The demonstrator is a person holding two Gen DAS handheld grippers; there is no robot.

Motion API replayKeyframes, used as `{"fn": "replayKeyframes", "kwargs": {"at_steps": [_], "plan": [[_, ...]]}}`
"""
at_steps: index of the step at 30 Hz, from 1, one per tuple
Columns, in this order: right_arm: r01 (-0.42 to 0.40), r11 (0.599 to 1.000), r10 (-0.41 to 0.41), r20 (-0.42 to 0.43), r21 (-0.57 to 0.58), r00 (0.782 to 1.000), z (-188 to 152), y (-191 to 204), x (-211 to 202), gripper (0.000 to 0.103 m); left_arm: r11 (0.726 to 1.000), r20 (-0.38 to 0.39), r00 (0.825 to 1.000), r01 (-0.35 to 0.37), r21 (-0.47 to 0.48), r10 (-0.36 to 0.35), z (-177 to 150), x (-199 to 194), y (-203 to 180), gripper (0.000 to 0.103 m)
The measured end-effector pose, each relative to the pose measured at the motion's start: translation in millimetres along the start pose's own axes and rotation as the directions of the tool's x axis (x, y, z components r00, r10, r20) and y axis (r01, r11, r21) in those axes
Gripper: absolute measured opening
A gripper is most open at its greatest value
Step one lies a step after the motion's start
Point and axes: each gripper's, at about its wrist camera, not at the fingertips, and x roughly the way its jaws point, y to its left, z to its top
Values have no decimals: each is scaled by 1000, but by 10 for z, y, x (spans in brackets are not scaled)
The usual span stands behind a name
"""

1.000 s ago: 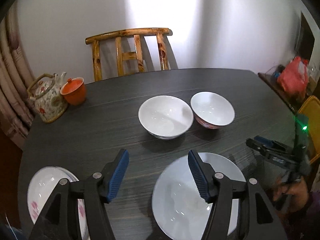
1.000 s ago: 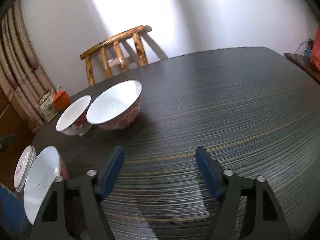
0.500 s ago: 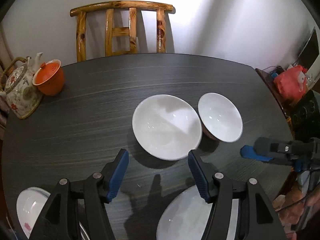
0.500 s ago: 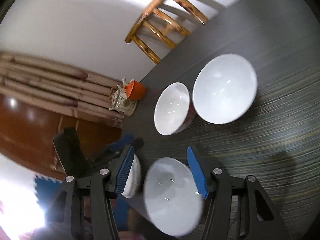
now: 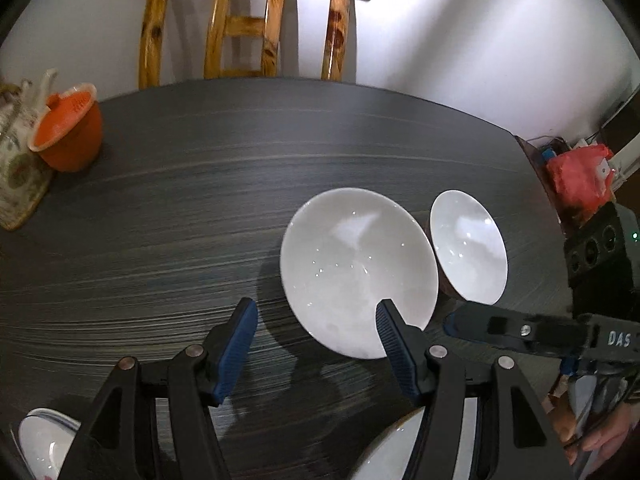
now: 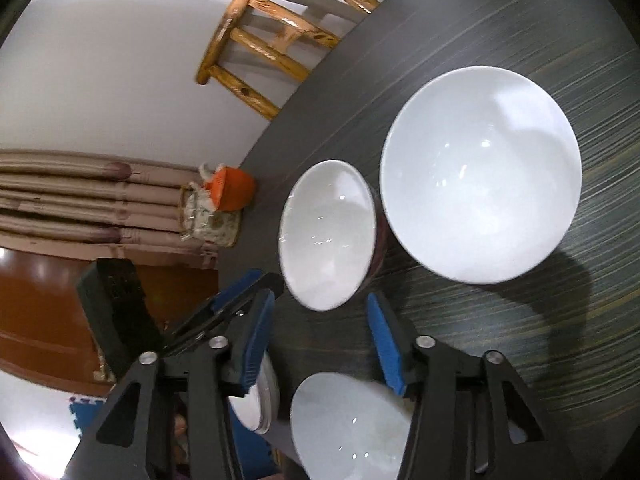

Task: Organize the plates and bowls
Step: 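Grasp the plain white bowl's rim with both tools and lift it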

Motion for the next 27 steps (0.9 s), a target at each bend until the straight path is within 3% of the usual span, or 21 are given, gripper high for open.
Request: {"fn": "replayKeyframes", "kwargs": {"at_steps": [5,7,8,9,15,19,27], "plan": [[22,999,-21,-14,32,1000,35,-81,151,43,1000,-28,1000,-12,0,12,10,159,23,63],[41,999,-41,-11,30,999,48,-95,182,41,1000,-17,1000,-9,-17,9,8,188,55,48],[47,999,-46,-11,26,999,62,-100,211,39,999,-22,1000,-20,-28,19,12,213,76,25],[52,998,-52,-12,26,999,69,-105,233,34,999,-34,999,-18,-47,16,14,251,107,16],[105,994,-106,-23,-6,994,117,-136,378,17,996,9,999,-44,-74,45,-49,258,100,14],[116,993,-116,-13,-35,993,90,-124,366,17,994,42,998,-35,-108,39,-141,120,87,14],[91,985,-87,32,-145,996,-140,155,78,16,995,146,988,-40,-93,53,-439,-529,-169,14]]}}
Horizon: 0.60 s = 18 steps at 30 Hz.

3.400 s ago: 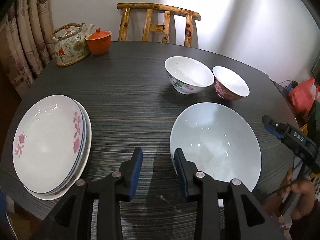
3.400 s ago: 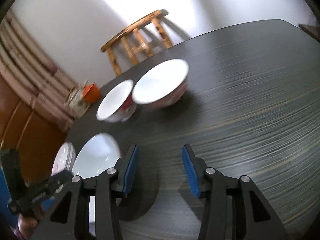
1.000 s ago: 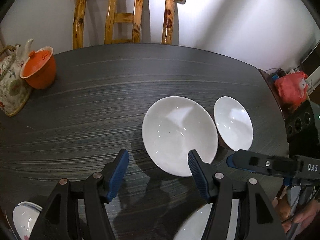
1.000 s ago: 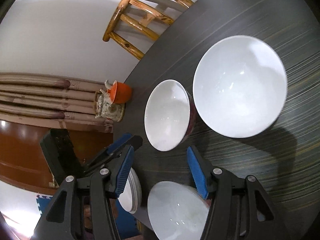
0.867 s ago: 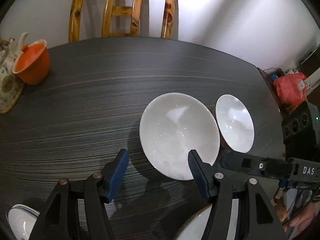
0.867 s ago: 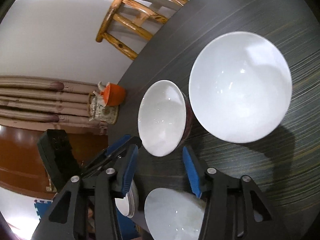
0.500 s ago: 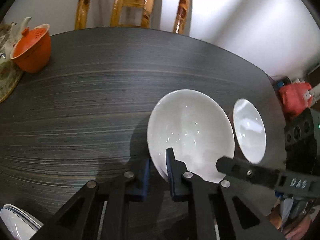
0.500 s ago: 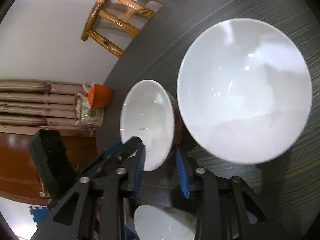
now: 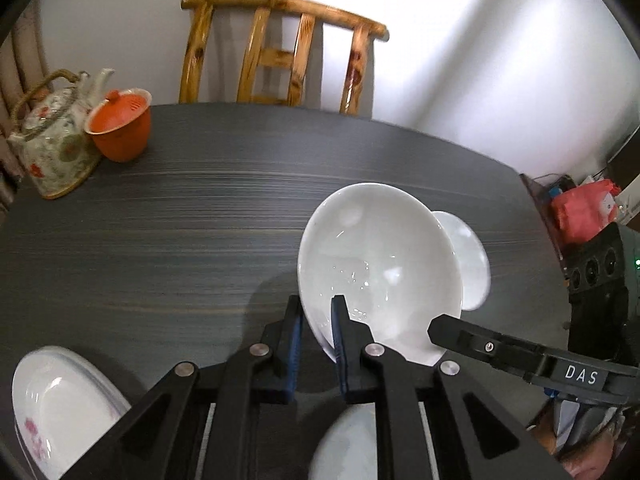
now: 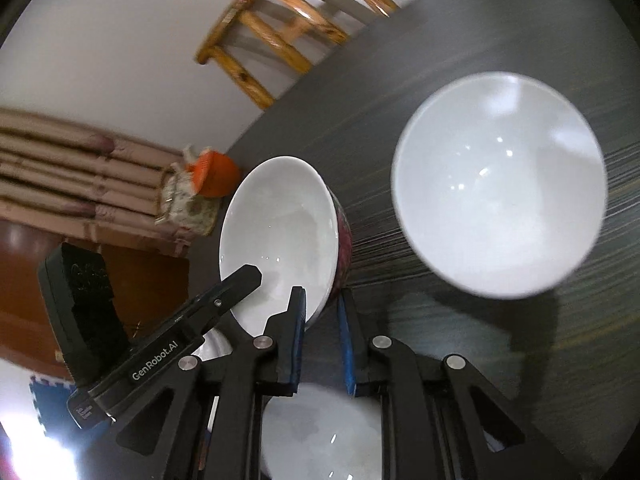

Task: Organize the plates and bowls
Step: 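Carry the plain white bowl over the large white bowl with both tools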

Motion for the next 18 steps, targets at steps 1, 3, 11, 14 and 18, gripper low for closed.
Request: {"fn": "replayKeyframes", "kwargs": {"at_steps": [1,3,11,14,18], "plan": [[-7,1000,7,9,-19,1000,-48,52,-86,16,1000,7,1000,4,0,-4,-52,-79,-29,14],[-22,999,22,16,-36,1000,-137,115,-208,16,1000,14,1000,16,-3,-16,-145,-199,-84,14],[-50,996,50,-5,-67,999,-681,139,-679,16,1000,-5,1000,24,-9,-24,-656,-435,-269,14],[-38,996,36,-20,-77,999,-865,127,-737,16,999,-24,999,23,-23,-24,-846,-416,-272,15],[-16,997,13,-38,-74,999,-1055,39,-739,16,1000,-45,999,-7,-9,6,-1029,-338,-309,15]]}}
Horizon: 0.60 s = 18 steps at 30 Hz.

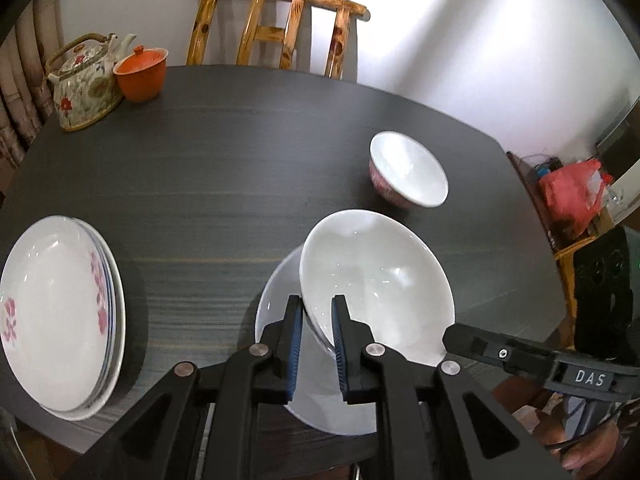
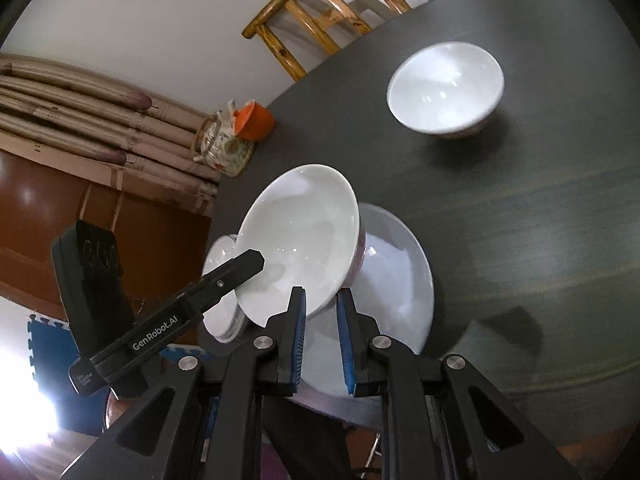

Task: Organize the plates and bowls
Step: 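Carry the plain white bowl over the large white bowl with both tools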

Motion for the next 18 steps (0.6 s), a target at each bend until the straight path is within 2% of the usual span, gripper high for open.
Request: {"fn": "replayKeyframes", "kwargs": {"at_steps": [4,8,18], "plan": [[14,1000,-14,-19,12,1000,-105,-113,45,16,1000,-19,1000,-24,10,24,-110,108,-12,15],[31,999,-30,-34,27,999,-160,-201,121,16,998,-6,999,-46,34,47,-164,129,-45,14],[61,998,-61,-25,-11,998,-184,-184,107,15,996,-24,997,-75,58,76,-248,236,-52,14]]}}
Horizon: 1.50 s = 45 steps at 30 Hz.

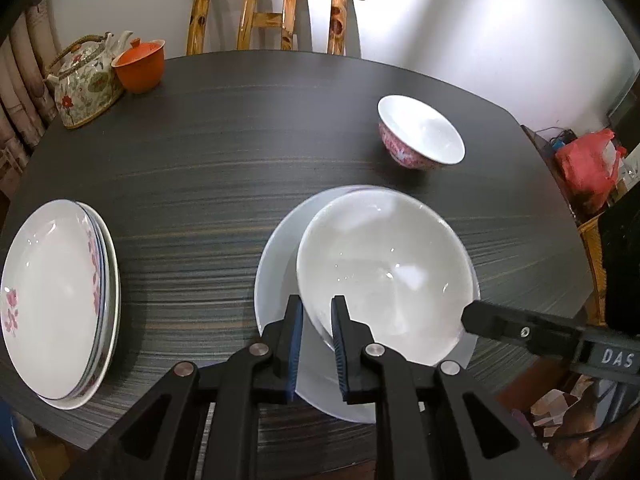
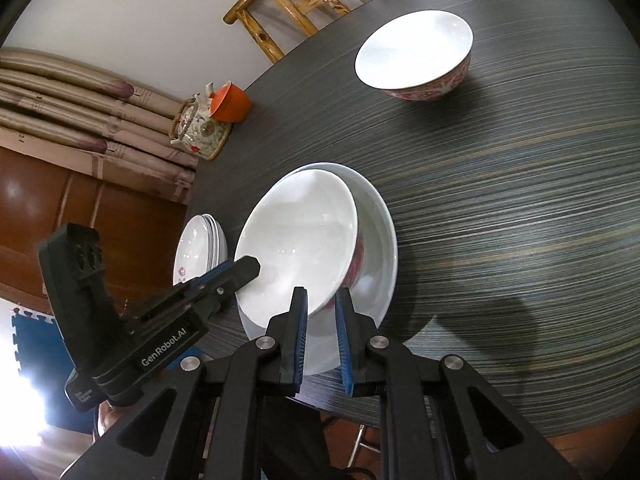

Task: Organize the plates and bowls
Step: 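Carry the plain white bowl over the large white bowl with both tools, then lower the plain white bowl into the large bowl and open both tools, then move both tools to the pink-patterned bowl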

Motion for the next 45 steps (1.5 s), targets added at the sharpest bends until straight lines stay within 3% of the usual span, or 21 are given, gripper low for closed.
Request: {"fn": "replayKeyframes", "kwargs": {"at_steps": [28,34,45], "plan": [[1,1000,-1,15,1,1000,-73,-29,-25,17,992,46,995,-93,90,89,-112,-58,-132,16],[-12,1000,12,16,13,1000,-95,-48,-53,17,989,54,993,-106,100,101,-138,-100,-148,20],[-26,999,24,73,28,997,-102,-120,-201,29,979,82,986,-158,126,148,-228,-238,-168,27]]}}
